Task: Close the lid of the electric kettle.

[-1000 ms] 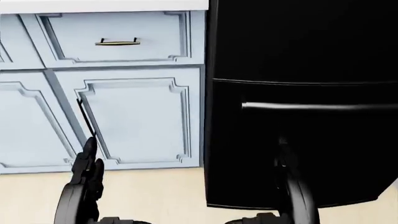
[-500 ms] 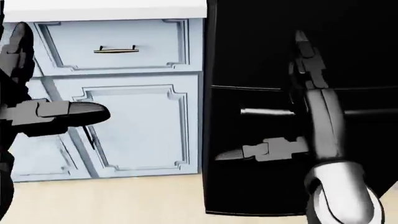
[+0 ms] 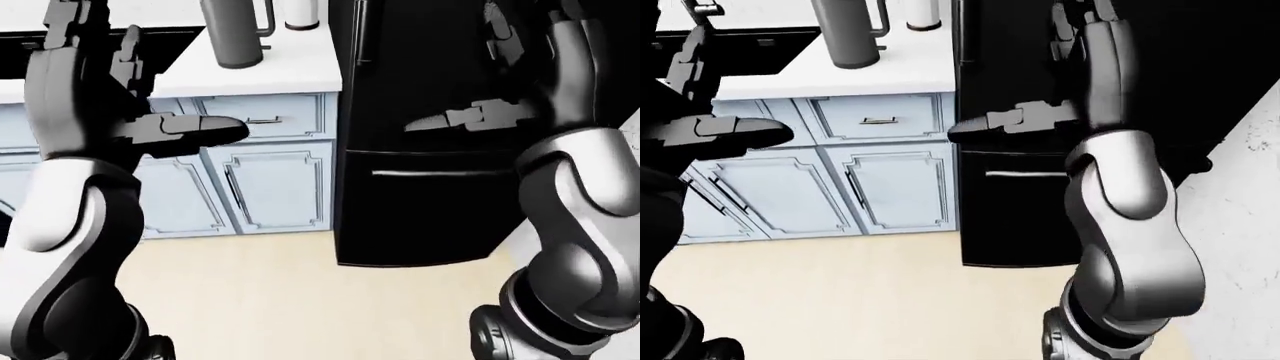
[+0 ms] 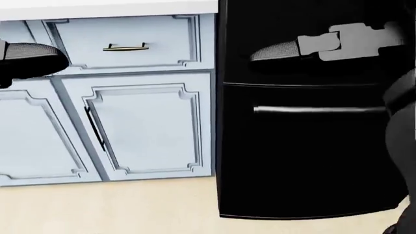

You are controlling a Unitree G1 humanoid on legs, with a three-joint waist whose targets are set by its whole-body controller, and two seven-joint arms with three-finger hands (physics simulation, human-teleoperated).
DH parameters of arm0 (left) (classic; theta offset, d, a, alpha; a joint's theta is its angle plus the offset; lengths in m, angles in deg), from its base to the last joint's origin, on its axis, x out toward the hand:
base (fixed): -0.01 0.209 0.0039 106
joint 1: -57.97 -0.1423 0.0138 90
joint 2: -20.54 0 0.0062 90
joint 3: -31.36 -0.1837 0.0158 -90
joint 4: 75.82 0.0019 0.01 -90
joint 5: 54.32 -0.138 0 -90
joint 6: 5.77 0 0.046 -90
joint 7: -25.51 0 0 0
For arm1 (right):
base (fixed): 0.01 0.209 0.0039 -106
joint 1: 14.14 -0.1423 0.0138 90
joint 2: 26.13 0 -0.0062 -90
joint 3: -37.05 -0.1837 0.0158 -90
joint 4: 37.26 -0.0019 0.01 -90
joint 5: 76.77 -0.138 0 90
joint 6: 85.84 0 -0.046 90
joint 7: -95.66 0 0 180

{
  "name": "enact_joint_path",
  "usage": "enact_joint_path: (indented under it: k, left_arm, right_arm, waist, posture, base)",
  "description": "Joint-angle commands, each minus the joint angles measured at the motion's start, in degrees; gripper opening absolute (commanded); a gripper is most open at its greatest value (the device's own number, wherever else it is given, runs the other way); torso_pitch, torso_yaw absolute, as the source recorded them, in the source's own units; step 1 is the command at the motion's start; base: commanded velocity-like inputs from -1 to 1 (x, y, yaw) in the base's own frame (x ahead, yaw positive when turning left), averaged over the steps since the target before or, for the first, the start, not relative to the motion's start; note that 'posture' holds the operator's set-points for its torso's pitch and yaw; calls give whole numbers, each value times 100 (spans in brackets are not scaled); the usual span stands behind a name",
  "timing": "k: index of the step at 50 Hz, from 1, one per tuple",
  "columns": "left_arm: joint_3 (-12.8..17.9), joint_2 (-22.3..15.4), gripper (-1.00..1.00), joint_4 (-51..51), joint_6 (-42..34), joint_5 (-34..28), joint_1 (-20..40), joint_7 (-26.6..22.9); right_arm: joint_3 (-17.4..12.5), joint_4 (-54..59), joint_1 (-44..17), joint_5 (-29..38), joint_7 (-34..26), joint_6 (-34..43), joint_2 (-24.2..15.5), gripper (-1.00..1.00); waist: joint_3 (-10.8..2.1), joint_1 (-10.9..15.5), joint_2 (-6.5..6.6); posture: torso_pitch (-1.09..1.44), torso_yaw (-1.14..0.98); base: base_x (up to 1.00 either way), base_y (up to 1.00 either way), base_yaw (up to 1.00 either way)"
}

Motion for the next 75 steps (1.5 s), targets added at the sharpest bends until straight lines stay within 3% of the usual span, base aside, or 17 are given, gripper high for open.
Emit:
enact_joint_path:
  k: [1,16,20,31,35,36,39,45,47,49,50,58,62,63,65,70,75]
  left_arm:
    - [-87,13,100,12,512,-99,-102,-154]
    - [21,-102,100,-13,694,75,-301,-32]
    - [97,-40,100,203,892,4,-444,-192]
    - [24,-62,100,-52,734,-277,-403,-300]
    - [39,-51,100,-121,633,-283,-357,-303]
    - [52,-31,100,-89,669,-310,-372,-313]
    - [29,-10,100,-89,685,-372,-408,-350]
    - [-25,56,100,-161,618,-443,-378,-367]
    - [-47,67,100,-170,619,-473,-381,-375]
    - [-61,86,100,-176,628,-518,-390,-406]
    - [-54,98,100,-186,618,-525,-392,-413]
    - [-87,177,100,-168,671,-687,-422,-521]
    - [-92,196,100,-182,668,-709,-436,-544]
    - [-98,194,100,-196,656,-720,-431,-548]
    - [-134,219,100,-203,696,-769,-492,-580]
    - [-109,244,100,-236,636,-796,-460,-599]
    - [-68,232,100,-245,594,-772,-429,-596]
  right_arm:
    - [-134,-214,-184,-218,99,163,-221,100]
    - [-8,40,16,-398,294,-254,-316,100]
    - [3,129,132,-387,283,-406,-303,100]
    - [87,57,34,-341,240,-276,-276,100]
    - [81,19,5,-347,236,-224,-267,100]
    - [114,79,61,-320,217,-321,-257,100]
    - [206,95,6,-221,174,-292,-267,100]
    - [149,99,7,-173,85,-304,-239,100]
    - [147,93,15,-167,82,-300,-227,100]
    - [123,78,20,-169,88,-303,-212,100]
    - [131,67,12,-165,86,-286,-224,100]
    - [108,70,138,-178,16,-399,-226,100]
    - [96,187,267,-159,-50,-630,-230,100]
    - [97,211,297,-154,-62,-679,-224,100]
    - [120,115,218,-152,-20,-519,-219,100]
    - [187,40,18,-139,51,-260,-189,100]
    - [181,77,4,-121,22,-282,-185,100]
  waist:
    - [-127,7,-7]
    - [-224,-39,38]
    - [-163,-69,374]
    - [-188,-64,22]
    - [-241,-19,-341]
    - [-200,-25,-212]
    - [-238,-40,-284]
    - [-137,-30,-43]
    - [-156,-59,162]
    - [-269,-76,600]
    - [-211,-48,349]
    - [-166,-65,8]
    - [-199,-44,-427]
    - [-198,-91,-229]
    - [-240,-49,-323]
    - [-167,-24,-96]
    - [-293,-133,499]
  posture:
    - [0,0]
    - [0,0]
    - [0,0]
    - [0,0]
    - [0,0]
    - [0,0]
    - [0,0]
    - [0,0]
    - [0,0]
    - [0,0]
    - [0,0]
    - [0,0]
    - [0,0]
    - [0,0]
    - [0,0]
    - [0,0]
    - [0,0]
  base:
    - [0,0,0]
    - [0,5,0]
    - [0,17,0]
    - [0,17,0]
    - [0,17,0]
    - [0,17,0]
    - [0,17,0]
    - [0,17,0]
    - [0,17,0]
    - [0,17,0]
    - [0,18,0]
    - [0,18,0]
    - [0,18,0]
    - [0,18,0]
    - [0,18,0]
    - [0,18,0]
    - [0,19,0]
